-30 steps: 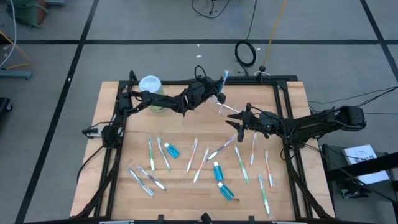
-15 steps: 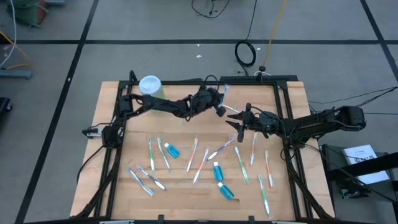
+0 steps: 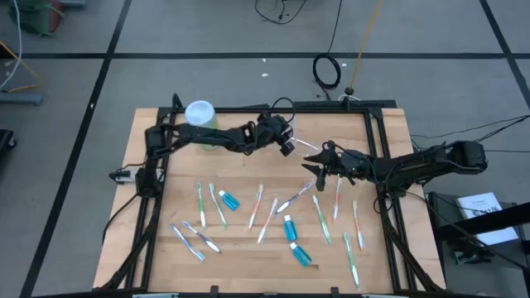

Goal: Pick & Place toothbrushing station
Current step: Put the top blue toothbrush into the transparent organizer, then put the middle blue mouthwash into the transparent organizer

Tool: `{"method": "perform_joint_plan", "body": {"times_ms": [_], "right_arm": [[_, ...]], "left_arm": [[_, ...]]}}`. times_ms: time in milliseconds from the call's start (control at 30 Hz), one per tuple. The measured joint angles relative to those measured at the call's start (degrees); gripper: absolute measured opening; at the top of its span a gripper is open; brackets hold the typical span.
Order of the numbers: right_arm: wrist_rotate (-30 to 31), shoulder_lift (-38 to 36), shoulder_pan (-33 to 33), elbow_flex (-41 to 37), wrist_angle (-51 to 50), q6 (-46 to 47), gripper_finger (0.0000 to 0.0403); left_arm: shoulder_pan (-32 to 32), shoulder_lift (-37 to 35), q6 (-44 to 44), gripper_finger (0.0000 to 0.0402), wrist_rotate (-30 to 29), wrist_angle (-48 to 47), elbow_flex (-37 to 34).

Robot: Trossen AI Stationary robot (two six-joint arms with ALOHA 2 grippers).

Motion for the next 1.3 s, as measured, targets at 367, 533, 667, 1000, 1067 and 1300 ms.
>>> {"method": "perform_joint_plan", "body": {"times_ms": [367,533,667,1000,1067,1300], "right_arm": [[-2.63,0.02,0.39,0.00,-0.86,3.31,0.0114],[-4.45,0.02,0.97,0.00,-0.97,4.91,0.0114],[-5.55,0.21,2.11,0.00,-0.82,3.33,0.0114],[-5.47,5.14,4.49,-0.02,3.61,3.25,0.0114],[-5.54,6.09,4.91,-0.02,4.59,2.97,0.0114],[-5.38,8.47,5.76,-0.04,6.23,1.46,0.0114]], "left_arm": [[-1.66,-17.79,1.20,0.0159,0.10,-21.65,0.04],[-1.91,-20.88,1.73,0.0159,0.13,-24.87,0.04],[-3.08,-23.56,1.47,0.0159,0.20,-32.18,0.04],[-5.61,-34.30,-2.75,0.0159,0.28,-48.51,-0.04],[-6.72,-36.40,-4.30,0.0159,0.14,-48.31,-0.09],[-11.64,-45.23,-2.32,0.0159,-1.50,-37.94,-12.21]]}}
